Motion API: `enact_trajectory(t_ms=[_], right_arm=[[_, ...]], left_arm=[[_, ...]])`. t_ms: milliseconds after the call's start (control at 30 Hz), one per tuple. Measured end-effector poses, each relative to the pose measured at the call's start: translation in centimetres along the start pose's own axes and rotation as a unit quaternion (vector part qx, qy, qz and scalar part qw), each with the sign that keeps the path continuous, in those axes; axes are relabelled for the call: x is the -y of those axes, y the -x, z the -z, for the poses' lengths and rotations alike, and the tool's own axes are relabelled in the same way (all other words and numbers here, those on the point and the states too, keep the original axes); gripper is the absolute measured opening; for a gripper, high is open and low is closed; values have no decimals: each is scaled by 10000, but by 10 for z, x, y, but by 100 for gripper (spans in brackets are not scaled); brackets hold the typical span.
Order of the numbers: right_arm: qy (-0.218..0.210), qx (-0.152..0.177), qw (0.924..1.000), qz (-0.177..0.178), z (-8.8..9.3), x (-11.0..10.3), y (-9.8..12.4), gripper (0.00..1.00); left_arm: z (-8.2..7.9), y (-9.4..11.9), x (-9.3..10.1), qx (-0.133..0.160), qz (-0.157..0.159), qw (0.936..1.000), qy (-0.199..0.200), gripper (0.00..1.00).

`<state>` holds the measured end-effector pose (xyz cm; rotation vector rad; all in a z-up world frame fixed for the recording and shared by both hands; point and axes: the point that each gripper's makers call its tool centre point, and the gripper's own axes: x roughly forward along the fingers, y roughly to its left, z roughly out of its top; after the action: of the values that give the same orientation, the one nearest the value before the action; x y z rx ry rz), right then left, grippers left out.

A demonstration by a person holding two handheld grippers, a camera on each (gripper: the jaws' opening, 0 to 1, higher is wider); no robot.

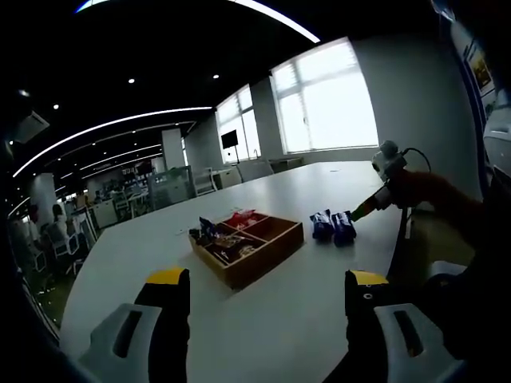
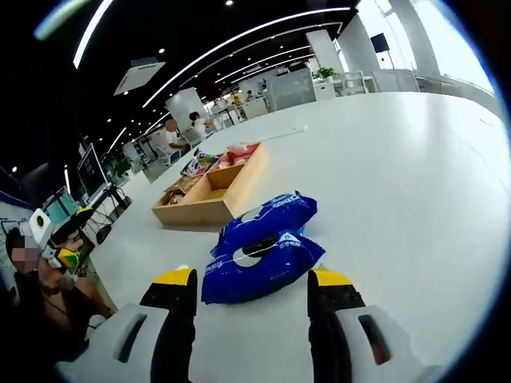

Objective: Pick up the scattered marshmallows, QQ candies, Oreo cookies, and mixed nuts on the table and sort them into separate containers

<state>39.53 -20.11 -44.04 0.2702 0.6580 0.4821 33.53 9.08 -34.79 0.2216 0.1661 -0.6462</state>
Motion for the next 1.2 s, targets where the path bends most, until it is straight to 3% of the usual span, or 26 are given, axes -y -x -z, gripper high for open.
enact_trajectory(t_ms=[367,633,1200], right_arm=[[101,-57,9995,285,-7,10,-15,49],[4,-32,9996,281,-11,7,-28,49],[-146,71,9998,-62,-4,-8,-31,43]], left_arm=[[1,-2,0,-15,14,10000,4,83],[2,-2,0,-17,13,10000,5,83],[1,0,-3,1,-13,10000,13,83]])
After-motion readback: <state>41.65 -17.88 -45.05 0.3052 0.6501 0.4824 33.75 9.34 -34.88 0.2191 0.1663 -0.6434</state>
